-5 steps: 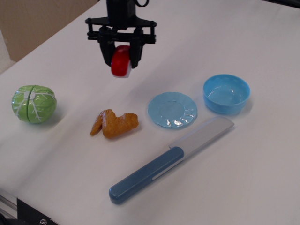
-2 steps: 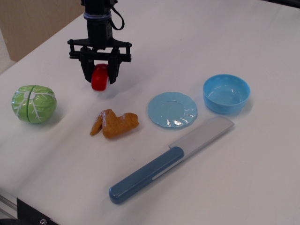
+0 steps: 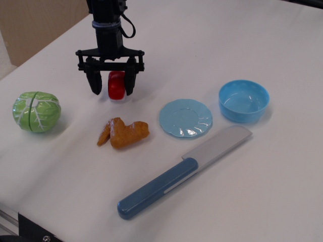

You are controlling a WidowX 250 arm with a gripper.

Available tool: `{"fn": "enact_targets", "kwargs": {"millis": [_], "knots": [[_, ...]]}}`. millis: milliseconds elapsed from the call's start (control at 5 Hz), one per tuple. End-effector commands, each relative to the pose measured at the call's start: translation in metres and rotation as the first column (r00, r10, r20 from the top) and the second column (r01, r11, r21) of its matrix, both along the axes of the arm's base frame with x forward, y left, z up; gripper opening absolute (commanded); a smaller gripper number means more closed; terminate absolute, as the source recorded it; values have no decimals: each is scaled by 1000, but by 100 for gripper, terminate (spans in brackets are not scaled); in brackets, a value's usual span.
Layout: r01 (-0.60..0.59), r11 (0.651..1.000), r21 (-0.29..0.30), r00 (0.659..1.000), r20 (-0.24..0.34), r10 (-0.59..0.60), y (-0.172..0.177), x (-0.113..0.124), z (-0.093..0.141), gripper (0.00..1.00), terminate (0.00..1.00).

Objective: Take sushi off plate

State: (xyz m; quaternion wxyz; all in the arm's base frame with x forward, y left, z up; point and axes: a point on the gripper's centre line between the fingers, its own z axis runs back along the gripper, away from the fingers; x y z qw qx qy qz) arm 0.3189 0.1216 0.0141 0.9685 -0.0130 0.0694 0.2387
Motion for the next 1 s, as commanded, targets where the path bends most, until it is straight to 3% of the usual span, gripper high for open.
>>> {"fn": "enact_targets", "kwargs": {"millis": [0,200,400,600,800], "knots": [[8,999,41,994,107,-13,-1,-2,52,100,0],[4,998,69,989,144,-14,-6,-5,73,100,0],[43,997,56,986,161,-52,-10,-10,87,100,0],[43,997,56,986,161,-52,-10,-10,87,100,0],[43,997,56,986,161,-52,-10,-10,87,100,100]]}}
